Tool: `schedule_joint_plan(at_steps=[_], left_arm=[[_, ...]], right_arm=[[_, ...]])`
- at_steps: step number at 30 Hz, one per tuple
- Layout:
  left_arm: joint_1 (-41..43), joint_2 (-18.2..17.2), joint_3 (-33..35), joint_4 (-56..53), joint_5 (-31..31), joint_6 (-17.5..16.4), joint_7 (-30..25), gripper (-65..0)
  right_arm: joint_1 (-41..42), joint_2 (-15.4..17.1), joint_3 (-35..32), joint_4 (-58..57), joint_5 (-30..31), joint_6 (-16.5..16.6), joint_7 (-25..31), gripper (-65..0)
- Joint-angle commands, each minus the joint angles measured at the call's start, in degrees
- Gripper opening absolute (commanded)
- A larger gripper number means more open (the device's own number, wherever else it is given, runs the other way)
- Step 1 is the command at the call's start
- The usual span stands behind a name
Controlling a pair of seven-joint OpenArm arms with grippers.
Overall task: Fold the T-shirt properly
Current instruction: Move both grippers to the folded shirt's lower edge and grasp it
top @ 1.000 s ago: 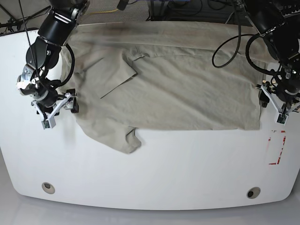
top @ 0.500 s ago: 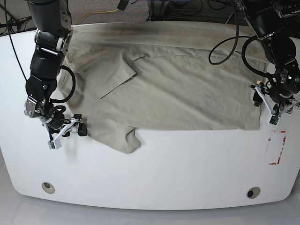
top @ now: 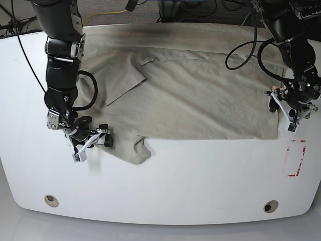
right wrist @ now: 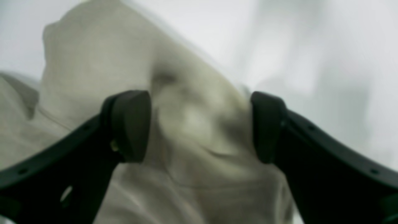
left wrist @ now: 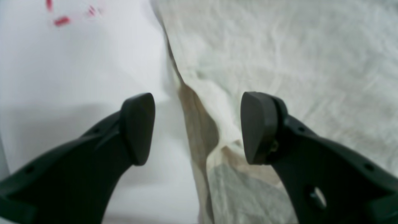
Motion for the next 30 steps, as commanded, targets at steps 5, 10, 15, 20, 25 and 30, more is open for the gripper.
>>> schedule_joint_plan(at_steps=[5,10,15,20,25,30], left_arm=[[-7.42,-0.86,-0.37,-6.46,3.51,12.22,-2.53,-13.8],[-10.68,-0.86,-0.19,-12.27,3.69,20.66,-8.33,-4.9],[-15.78,-0.86,0.42,-21.94,3.69,22.06,-11.23,-3.1],[-19.03,-0.86,0.86,-31.34,3.69,22.06,-16.06,-3.1],[-19.29,-0.86,3.59,-35.21,3.51,22.06,-18.26,-3.1],[-20.35,-0.86,6.49,-38.02,3.51,22.06,-18.26,-8.1]], right_arm=[[1.71,0.93,0.24,0.76,0.95,-1.89,2.08,-42.6],[1.8,1.02,0.24,0.76,0.95,-1.89,2.08,-59.9],[1.71,1.02,0.24,0.84,0.95,-1.81,2.08,-60.1],[1.71,0.93,0.24,0.84,0.95,-1.81,1.99,-60.1],[1.71,0.93,0.24,0.93,1.04,-1.81,1.99,-60.1],[1.8,0.93,0.24,0.93,1.04,-1.81,1.99,-60.1]])
